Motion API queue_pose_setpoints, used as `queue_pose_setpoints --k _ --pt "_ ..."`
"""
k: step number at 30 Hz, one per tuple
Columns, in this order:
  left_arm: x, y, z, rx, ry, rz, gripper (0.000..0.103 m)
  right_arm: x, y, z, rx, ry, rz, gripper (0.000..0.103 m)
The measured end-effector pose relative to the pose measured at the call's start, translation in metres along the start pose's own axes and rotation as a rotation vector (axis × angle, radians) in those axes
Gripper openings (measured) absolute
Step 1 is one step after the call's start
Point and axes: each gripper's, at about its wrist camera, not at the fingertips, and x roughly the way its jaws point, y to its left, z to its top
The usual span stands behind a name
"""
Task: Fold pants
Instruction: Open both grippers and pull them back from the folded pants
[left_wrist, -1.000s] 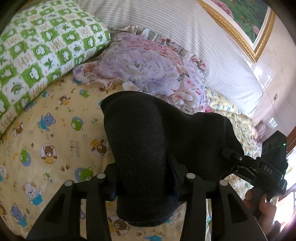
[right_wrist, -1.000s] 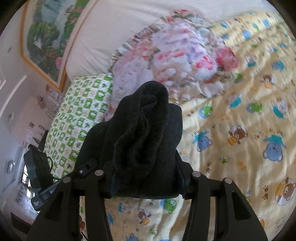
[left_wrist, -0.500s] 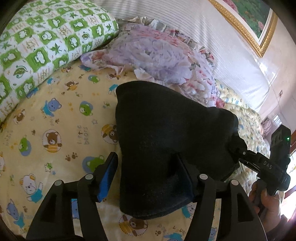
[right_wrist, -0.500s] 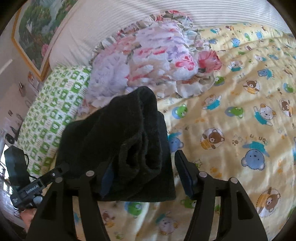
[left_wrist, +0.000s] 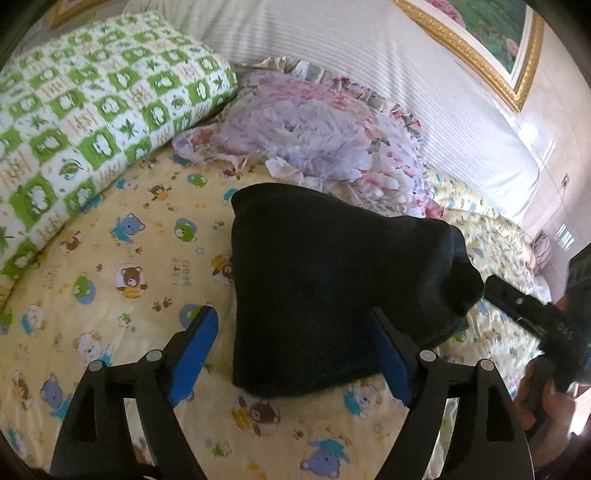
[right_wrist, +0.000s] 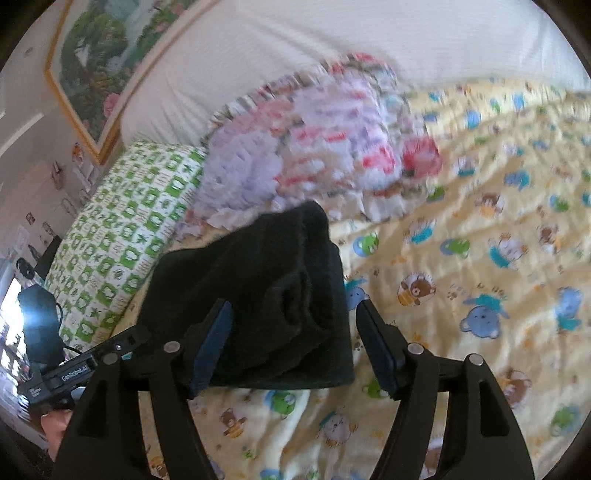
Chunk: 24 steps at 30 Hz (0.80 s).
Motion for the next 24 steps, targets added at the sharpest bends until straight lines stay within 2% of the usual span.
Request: queue_pose_setpoints --k 4,10,18,24 --pt "-0.012 -0.007 -0.01 0.024 -0.008 0.041 0.083 -0.02 0.021 -0.003 -0.105 -0.044 -0.025 0.082" --pt "-0.02 -0.009 -0.02 0.048 0.002 0.059 0.083 -0.03 0.05 -0.02 -0.246 -0.044 -0.047 0.086" --pt "-0.032 -0.003 -0.03 0.049 -0.006 0.089 0.084 -0.025 0.059 -0.035 -0.282 -0.005 -0.066 0.087" --pt "-0.042 -0.004 -0.034 0.057 -0.036 0.145 0.085 -0.027 0.065 -0.038 -0.316 -0.008 -0.079 0.089"
